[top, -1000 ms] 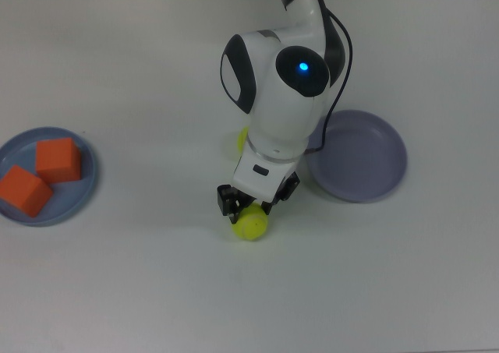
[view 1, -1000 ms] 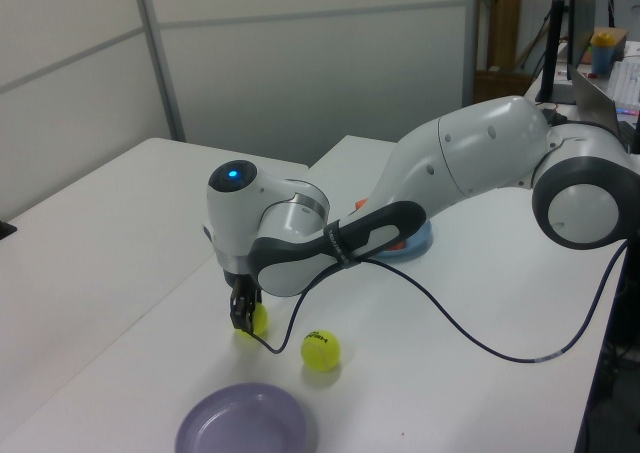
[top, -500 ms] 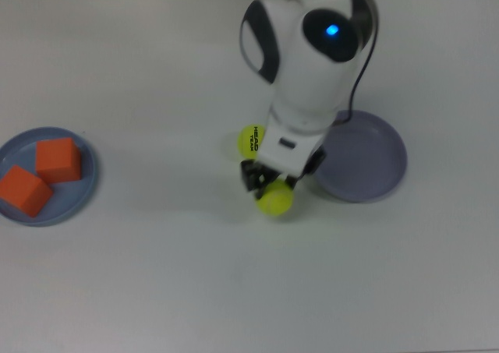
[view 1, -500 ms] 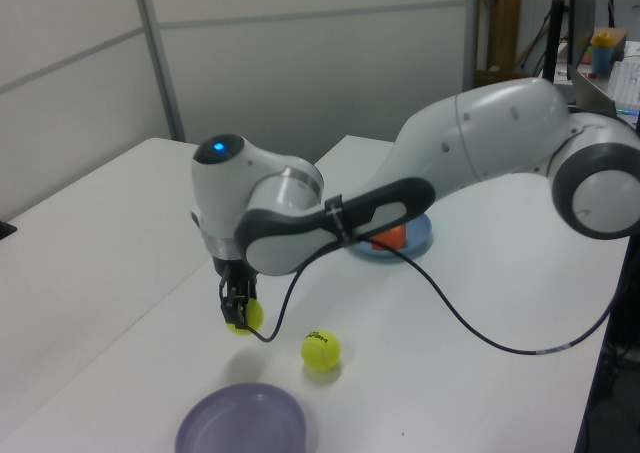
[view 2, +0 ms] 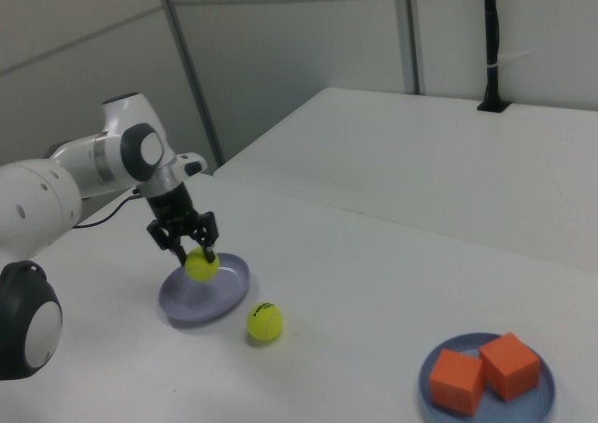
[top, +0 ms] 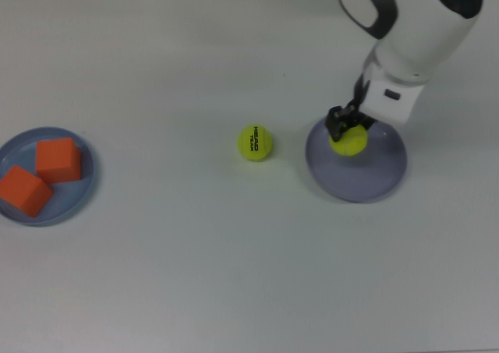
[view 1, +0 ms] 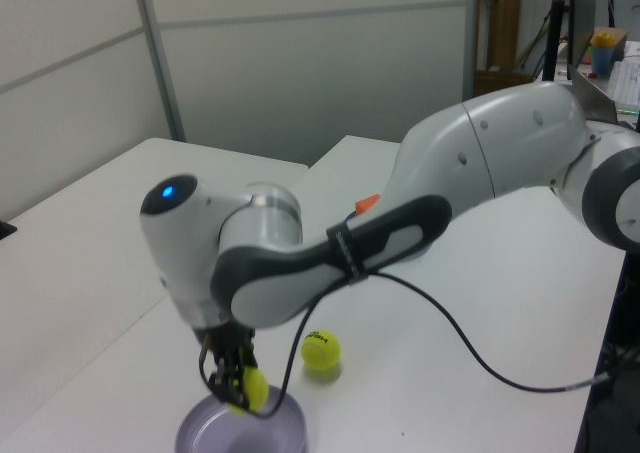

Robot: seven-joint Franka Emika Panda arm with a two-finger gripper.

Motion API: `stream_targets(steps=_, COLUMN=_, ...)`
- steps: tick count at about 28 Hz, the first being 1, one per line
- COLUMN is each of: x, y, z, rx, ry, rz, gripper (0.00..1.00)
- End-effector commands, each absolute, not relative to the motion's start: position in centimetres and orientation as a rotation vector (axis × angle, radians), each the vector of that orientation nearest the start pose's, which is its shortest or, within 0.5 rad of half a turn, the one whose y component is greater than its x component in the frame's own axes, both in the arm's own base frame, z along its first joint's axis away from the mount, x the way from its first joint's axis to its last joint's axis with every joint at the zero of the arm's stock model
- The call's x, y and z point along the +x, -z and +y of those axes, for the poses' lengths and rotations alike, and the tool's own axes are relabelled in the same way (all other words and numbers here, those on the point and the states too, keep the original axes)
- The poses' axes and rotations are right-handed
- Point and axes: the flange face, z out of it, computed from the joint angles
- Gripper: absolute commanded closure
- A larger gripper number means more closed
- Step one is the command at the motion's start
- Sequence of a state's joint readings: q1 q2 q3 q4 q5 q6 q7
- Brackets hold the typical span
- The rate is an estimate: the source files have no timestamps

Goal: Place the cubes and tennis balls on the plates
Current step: 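Carry the tennis ball to the lavender plate and release it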

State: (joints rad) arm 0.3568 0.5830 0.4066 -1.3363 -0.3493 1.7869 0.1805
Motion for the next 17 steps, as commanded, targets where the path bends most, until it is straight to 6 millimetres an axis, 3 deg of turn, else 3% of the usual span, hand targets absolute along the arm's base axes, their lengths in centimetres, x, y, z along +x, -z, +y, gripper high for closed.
stream_targets(steps=1, x=54.8, y=-39.1, z=44.0, rx=-3.131, ry=-0.077, rz=-0.991, gripper=0.32)
stream_targets(steps=2, x=54.6, y=-38.8, z=44.3, rx=-3.138, ry=-0.079, rz=-0.988, gripper=0.23)
stream_targets(steps=4, x=54.5, y=-38.3, z=44.5, rx=-3.147, ry=-0.084, rz=-0.982, gripper=0.16)
stream_targets(steps=9, x=54.4, y=-38.9, z=44.7, rx=-3.143, ry=-0.078, rz=-0.977, gripper=0.14)
stream_targets(steps=13, x=54.7, y=-42.3, z=43.8, rx=-3.150, ry=0.002, rz=-0.973, gripper=0.00)
stream_targets(steps=14, x=54.8, y=-43.7, z=43.1, rx=-3.154, ry=0.013, rz=-0.986, gripper=0.00)
stream_targets(steps=17, x=55.9, y=-44.8, z=40.3, rx=-3.177, ry=-0.038, rz=-1.018, gripper=0.00)
